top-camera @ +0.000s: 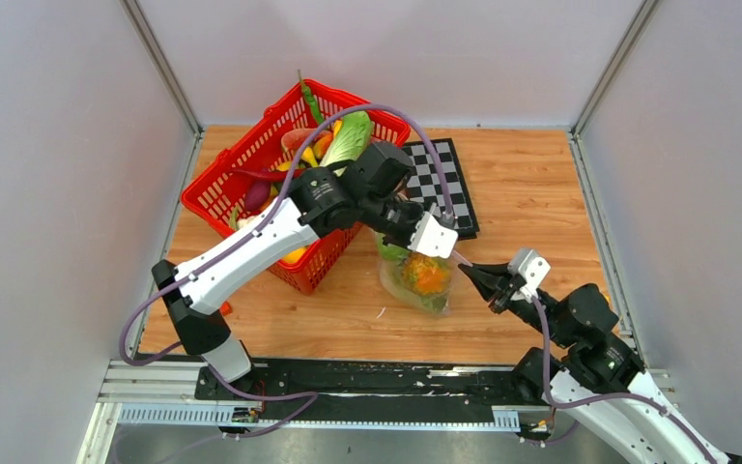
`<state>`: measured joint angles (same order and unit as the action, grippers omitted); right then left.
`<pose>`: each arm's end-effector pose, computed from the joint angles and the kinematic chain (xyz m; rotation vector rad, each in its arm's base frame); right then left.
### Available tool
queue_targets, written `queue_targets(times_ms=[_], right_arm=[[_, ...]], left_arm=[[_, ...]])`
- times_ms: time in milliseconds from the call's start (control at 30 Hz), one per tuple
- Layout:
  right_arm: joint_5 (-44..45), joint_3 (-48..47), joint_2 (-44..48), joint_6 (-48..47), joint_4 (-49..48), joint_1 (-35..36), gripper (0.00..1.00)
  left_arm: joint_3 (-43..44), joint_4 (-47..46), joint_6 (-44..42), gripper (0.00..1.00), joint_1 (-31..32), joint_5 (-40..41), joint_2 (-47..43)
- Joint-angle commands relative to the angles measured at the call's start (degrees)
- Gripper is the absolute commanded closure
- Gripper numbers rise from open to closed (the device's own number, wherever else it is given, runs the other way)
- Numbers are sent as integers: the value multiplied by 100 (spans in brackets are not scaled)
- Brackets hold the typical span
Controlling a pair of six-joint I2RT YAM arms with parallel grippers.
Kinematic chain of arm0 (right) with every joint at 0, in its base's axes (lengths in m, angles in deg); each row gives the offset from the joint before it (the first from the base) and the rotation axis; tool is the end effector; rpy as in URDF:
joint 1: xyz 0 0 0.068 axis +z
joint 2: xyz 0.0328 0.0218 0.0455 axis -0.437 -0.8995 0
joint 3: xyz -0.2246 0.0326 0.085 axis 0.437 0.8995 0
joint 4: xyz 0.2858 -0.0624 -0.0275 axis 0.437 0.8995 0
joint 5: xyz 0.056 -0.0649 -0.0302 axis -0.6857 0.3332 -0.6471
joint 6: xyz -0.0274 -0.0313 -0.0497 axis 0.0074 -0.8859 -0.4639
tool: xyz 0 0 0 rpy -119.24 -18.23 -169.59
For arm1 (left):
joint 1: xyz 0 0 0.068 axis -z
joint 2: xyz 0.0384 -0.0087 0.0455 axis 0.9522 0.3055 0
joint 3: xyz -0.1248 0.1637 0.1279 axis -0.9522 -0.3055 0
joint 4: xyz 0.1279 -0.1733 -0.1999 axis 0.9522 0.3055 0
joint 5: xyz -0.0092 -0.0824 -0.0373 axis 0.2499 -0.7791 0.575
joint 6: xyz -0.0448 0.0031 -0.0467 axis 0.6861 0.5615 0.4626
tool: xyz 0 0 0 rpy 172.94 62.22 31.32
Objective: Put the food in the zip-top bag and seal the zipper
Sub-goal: Zip the zipper food storage bag at the center of the board.
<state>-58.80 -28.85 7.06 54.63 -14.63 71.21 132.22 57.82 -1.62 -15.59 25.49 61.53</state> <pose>0.1125 0.1216 0.3176 -0.8449 1.3352 0.5290 0.1899 -0.3343 0.3926 2.0059 1.0406 -0.6180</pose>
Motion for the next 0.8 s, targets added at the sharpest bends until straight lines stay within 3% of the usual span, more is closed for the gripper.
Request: queue_targets(times_ms=[0, 133, 200, 267, 333, 433, 633, 767], right_arm=[[-15, -112, 75, 130, -272, 12, 100], [-115, -265, -156, 123, -311, 14, 99], [-84, -356, -275, 160, -359, 13, 90], [28, -443, -357, 201, -416, 11, 77], [108, -564, -441, 231, -411, 12, 48], [49, -787, -573, 141, -286, 10, 34], [-406, -1352, -1171, -218, 345, 13, 21], [-653, -1549, -1459, -444, 529, 15, 20]], left_arm=[[-117, -494, 318, 100, -178, 221, -572], [-401, -1065, 852, 100, -178, 50, -813], [-487, -1216, 1093, 100, -178, 39, -890], [-539, -1262, 1331, 100, -178, 76, -944], [-632, -1345, 1529, 100, -178, 92, -1015], [-820, -1486, 1786, 100, -178, 70, -1100], [-899, -1595, 2079, 100, -178, -50, -1094], [-844, -1567, 2119, 100, -178, -72, -1044]])
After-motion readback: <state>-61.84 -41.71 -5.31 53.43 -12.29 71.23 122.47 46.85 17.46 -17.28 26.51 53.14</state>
